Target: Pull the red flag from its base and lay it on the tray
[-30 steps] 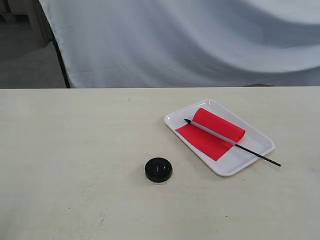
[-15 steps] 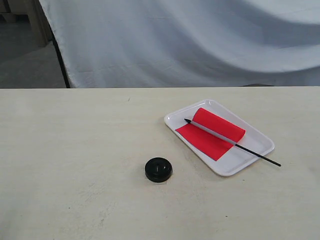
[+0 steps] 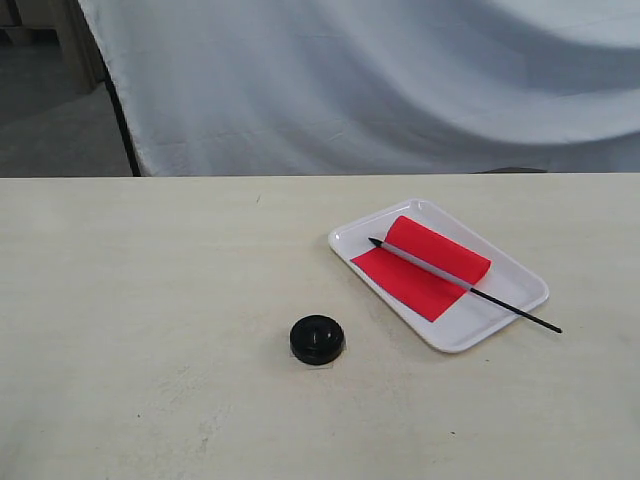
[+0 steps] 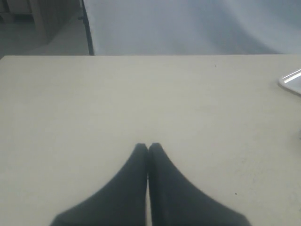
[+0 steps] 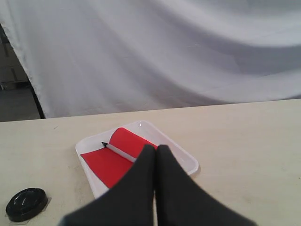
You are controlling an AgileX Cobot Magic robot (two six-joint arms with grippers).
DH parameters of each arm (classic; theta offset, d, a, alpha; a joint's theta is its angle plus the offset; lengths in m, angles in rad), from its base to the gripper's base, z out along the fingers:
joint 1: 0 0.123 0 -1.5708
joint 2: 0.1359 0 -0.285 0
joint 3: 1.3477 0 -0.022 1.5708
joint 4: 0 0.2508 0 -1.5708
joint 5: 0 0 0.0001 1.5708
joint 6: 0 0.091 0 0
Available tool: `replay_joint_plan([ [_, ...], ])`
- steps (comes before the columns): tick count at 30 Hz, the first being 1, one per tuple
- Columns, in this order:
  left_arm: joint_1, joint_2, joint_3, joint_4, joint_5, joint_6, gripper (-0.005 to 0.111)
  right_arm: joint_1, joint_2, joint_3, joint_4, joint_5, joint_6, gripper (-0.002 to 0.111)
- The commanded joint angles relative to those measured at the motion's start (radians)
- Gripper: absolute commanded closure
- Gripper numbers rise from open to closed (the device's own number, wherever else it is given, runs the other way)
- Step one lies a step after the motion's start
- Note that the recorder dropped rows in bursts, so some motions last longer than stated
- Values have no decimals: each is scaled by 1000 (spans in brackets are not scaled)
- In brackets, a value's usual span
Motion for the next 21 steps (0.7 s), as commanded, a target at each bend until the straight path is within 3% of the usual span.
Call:
replay_joint_plan([
  [1, -4, -1, 2, 3, -4, 0, 107, 1, -5, 1, -5, 5, -15, 109],
  [21, -4, -1, 2, 3, -4, 0, 107, 1, -5, 1, -12, 50, -15, 109],
])
